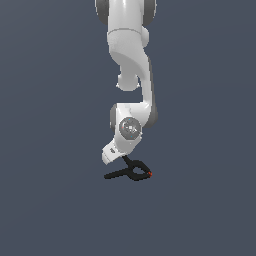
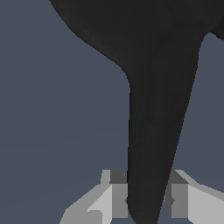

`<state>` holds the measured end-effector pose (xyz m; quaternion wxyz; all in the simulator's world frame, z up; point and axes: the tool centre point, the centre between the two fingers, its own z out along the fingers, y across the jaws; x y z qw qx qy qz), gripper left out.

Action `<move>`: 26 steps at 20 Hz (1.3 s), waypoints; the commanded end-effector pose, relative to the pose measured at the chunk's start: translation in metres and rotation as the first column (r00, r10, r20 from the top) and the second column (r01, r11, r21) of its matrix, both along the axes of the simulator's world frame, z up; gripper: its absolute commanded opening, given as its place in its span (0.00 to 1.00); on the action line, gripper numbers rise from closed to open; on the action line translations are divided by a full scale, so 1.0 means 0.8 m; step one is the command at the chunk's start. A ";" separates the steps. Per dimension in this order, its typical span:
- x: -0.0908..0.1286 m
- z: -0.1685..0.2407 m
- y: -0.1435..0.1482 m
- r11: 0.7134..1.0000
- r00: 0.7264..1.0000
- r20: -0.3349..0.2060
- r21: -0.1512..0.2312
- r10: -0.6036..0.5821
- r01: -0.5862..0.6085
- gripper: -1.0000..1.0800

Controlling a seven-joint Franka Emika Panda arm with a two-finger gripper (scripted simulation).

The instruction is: Pick up the object and move it to a goal position.

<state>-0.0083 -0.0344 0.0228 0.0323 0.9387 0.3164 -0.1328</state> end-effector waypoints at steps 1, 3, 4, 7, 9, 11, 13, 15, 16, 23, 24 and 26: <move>0.000 0.000 0.001 1.000 1.000 0.000 0.000 0.000 0.000 0.00; 0.000 0.000 0.000 1.000 1.000 0.000 0.000 0.000 0.000 0.00; 0.000 0.001 0.000 1.000 1.000 0.000 0.000 0.000 0.000 0.00; -0.002 0.007 0.000 1.000 1.000 0.000 0.000 0.000 0.000 0.00; -0.004 0.014 0.000 1.000 1.000 0.000 0.000 0.000 0.000 0.00; -0.007 0.023 0.000 1.000 1.000 0.000 0.000 0.000 0.000 0.00; -0.011 0.034 -0.001 1.000 1.000 0.000 0.000 0.000 0.000 0.00; -0.016 0.049 -0.001 1.000 1.000 0.000 0.000 0.000 0.000 0.00; -0.018 0.057 -0.001 1.000 1.000 0.000 0.000 0.000 0.000 0.00; -0.041 0.131 -0.003 1.000 1.000 0.000 0.000 0.000 0.000 0.00; -0.045 0.144 -0.003 1.000 1.000 0.000 0.000 0.000 0.000 0.00; -0.053 0.170 -0.004 1.000 1.000 0.000 0.000 0.000 0.000 0.00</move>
